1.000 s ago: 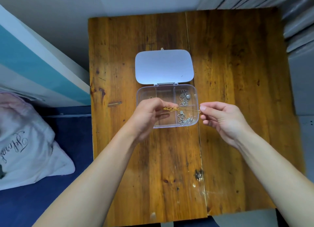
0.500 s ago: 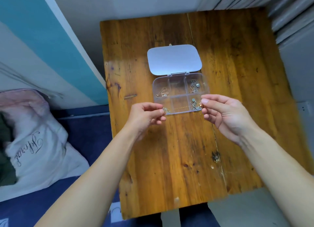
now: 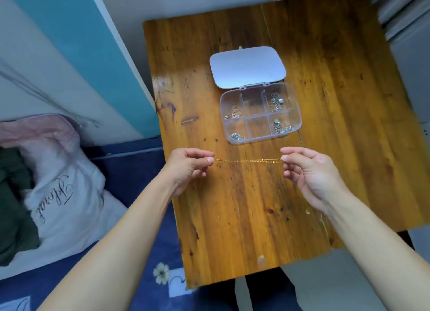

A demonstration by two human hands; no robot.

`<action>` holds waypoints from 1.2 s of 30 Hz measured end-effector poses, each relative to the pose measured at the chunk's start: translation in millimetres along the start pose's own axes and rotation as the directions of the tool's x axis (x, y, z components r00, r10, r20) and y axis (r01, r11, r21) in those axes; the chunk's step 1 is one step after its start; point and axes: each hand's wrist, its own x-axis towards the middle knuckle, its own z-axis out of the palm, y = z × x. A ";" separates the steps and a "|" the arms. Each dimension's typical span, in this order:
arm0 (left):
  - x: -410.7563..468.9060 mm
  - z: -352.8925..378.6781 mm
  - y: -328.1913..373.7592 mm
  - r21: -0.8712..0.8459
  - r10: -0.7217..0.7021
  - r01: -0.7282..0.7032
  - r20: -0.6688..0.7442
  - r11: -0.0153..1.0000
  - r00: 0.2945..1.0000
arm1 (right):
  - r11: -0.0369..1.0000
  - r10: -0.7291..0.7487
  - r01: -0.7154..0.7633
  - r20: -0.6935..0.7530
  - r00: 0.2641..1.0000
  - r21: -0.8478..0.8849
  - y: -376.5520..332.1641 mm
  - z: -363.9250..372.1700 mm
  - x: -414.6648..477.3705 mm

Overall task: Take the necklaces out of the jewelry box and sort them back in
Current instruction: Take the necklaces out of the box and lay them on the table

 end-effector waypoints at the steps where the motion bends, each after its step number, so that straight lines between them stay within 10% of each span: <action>1: 0.4 -3.4 -0.6 0.020 -0.026 0.026 0.038 0.999 0.999 | 1.000 -0.020 0.021 -0.021 1.000 0.013 1.3 0.8 -1.3; 10: -6.3 -12.5 3.7 0.498 -0.212 -0.008 0.384 0.867 0.899 | 0.985 -0.136 0.145 -0.093 0.986 0.094 0.9 16.5 -14.9; 15: -2.5 -2.5 -3.8 0.158 -0.125 0.074 0.341 0.985 0.932 | 0.997 -0.056 0.056 0.000 0.998 0.052 9.9 22.7 -12.4; 22: 0.1 2.7 -21.3 0.092 0.109 -0.095 -0.170 0.991 0.979 | 0.972 0.048 -0.041 0.025 0.999 -0.231 48.0 10.3 -12.7; 28: 0.5 -10.2 -24.2 0.746 0.517 -0.172 -0.258 0.643 0.816 | 0.604 -0.158 0.115 0.023 0.987 -0.789 79.8 3.9 -9.9; 36: -0.3 16.2 -27.4 0.853 0.395 -0.304 0.128 0.423 0.910 | 0.332 -0.224 0.228 0.159 0.962 -0.915 90.9 -5.0 -18.9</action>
